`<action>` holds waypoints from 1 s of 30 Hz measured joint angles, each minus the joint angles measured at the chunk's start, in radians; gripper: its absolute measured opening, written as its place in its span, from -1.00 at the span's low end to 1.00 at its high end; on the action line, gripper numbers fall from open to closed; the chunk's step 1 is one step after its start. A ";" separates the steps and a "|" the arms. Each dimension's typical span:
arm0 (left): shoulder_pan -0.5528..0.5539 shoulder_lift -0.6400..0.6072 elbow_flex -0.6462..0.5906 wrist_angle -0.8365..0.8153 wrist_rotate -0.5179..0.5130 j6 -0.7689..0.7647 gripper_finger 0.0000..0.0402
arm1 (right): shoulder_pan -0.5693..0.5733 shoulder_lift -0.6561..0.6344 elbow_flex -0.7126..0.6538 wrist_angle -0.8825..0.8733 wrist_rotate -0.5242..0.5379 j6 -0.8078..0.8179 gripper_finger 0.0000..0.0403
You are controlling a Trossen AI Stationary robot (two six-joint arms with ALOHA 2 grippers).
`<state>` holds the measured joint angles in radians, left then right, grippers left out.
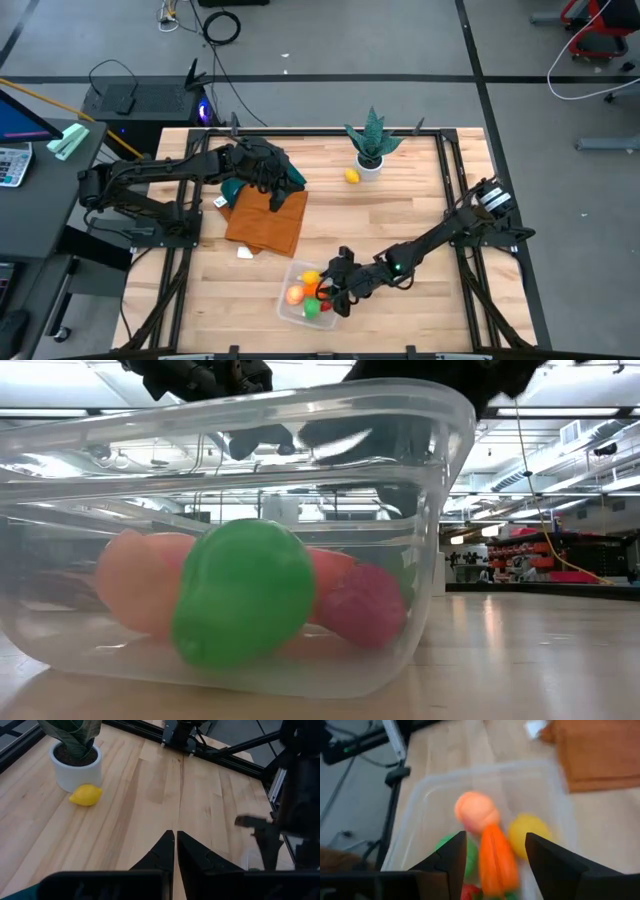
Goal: Pick and placing Produce into tupperware
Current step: Put the yellow lemon into transparent bin
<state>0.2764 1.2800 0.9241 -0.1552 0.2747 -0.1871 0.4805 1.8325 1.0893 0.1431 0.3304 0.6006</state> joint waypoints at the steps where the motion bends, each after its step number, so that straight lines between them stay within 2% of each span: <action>1: 0.000 0.000 0.000 0.000 0.000 0.000 -0.87 | 0.000 -0.020 0.000 -0.019 0.016 0.000 -0.17; 8: 0.000 0.000 0.000 0.000 0.000 0.000 -0.92 | 0.000 -0.219 0.000 -0.316 0.260 0.009 -0.21; 11: 0.000 0.000 0.000 -0.001 0.000 0.009 -0.91 | 0.000 -0.315 0.000 -0.468 0.355 0.060 -0.22; 15: 0.000 0.000 0.000 -0.001 0.000 0.015 -0.87 | 0.022 -0.433 0.001 -0.649 0.452 0.147 -0.24; 18: 0.000 0.000 0.000 -0.005 0.000 0.016 -0.85 | 0.058 -0.492 0.001 -0.802 0.482 0.249 -0.26; 24: 0.000 0.000 0.000 -0.028 0.000 0.018 -0.86 | 0.164 -0.474 0.000 -1.116 0.499 0.584 -0.27; 26: 0.000 0.000 0.000 -0.034 0.000 0.019 -0.87 | 0.195 -0.438 -0.017 -1.133 0.536 0.688 -0.27; 30: 0.000 0.000 0.000 -0.053 0.000 0.043 -0.90 | 0.208 -0.359 -0.076 -1.055 0.624 0.836 -0.27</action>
<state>0.2764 1.2800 0.9241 -0.2085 0.2745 -0.1444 0.6880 1.4739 1.0134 -0.9120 0.9542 1.4364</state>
